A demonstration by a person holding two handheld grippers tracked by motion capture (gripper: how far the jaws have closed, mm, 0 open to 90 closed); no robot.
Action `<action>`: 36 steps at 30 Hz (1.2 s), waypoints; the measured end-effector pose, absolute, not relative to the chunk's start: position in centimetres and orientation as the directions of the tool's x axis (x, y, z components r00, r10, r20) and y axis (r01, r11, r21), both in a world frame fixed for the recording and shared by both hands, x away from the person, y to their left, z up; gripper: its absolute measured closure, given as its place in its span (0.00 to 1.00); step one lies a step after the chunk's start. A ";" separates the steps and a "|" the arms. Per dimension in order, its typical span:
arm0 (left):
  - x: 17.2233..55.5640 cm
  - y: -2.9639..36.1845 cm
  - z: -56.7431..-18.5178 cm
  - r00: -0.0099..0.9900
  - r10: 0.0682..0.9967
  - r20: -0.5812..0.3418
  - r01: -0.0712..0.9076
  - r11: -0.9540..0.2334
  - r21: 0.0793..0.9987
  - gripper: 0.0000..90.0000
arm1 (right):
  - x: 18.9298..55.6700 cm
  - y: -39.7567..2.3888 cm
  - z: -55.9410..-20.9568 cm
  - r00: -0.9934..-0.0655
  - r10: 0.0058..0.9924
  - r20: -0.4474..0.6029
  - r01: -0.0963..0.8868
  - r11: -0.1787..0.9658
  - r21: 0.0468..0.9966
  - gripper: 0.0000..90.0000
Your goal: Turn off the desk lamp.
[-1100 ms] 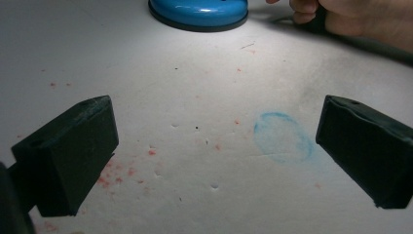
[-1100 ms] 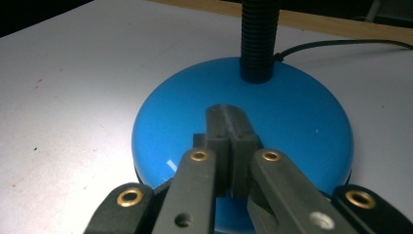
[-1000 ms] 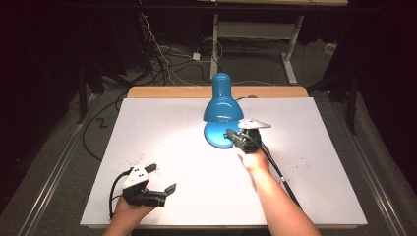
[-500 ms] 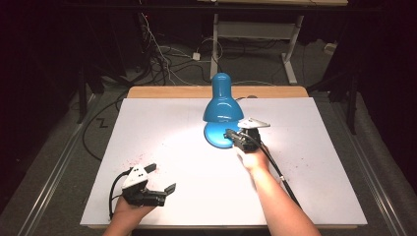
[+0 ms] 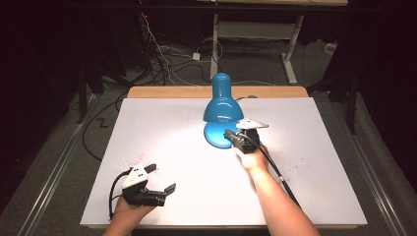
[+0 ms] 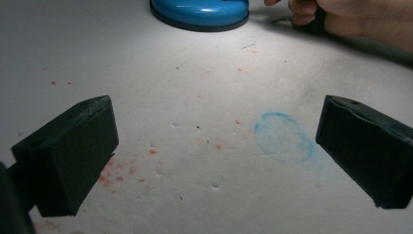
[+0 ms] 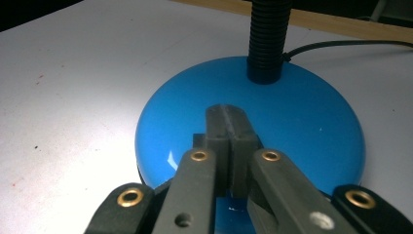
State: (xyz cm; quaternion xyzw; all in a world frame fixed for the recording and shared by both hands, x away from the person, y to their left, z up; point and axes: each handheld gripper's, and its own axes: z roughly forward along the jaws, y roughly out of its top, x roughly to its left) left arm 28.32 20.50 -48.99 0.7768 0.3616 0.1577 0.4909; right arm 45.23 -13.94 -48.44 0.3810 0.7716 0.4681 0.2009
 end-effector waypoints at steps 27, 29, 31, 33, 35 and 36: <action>28.5 20.4 -49.1 0.695 0.710 -0.111 0.408 -0.262 0.875 0.01 | 44.4 -13.3 -47.5 -0.632 0.775 0.009 0.383 0.303 0.873 1.00; 28.5 20.5 -49.1 0.695 0.710 -0.114 0.407 -0.258 0.876 0.01 | 44.1 -13.4 -47.2 -0.635 0.773 0.003 0.371 0.301 0.878 1.00; 28.5 20.5 -49.1 0.695 0.709 -0.118 0.408 -0.254 0.877 0.01 | 43.7 -13.6 -46.8 -0.636 0.771 0.004 0.369 0.300 0.879 1.00; 28.5 20.6 -49.1 0.696 0.707 -0.123 0.408 -0.250 0.878 0.01 | 43.3 -13.8 -46.5 -0.636 0.772 0.004 0.363 0.295 0.884 1.00; 28.5 20.6 -49.1 0.698 0.705 -0.124 0.406 -0.247 0.880 0.01 | 42.9 -14.2 -46.2 -0.637 0.771 0.001 0.355 0.292 0.888 1.00; 28.5 20.6 -49.1 0.699 0.705 -0.124 0.405 -0.247 0.880 0.01 | 42.7 -14.3 -46.1 -0.636 0.772 0.003 0.354 0.288 0.890 1.00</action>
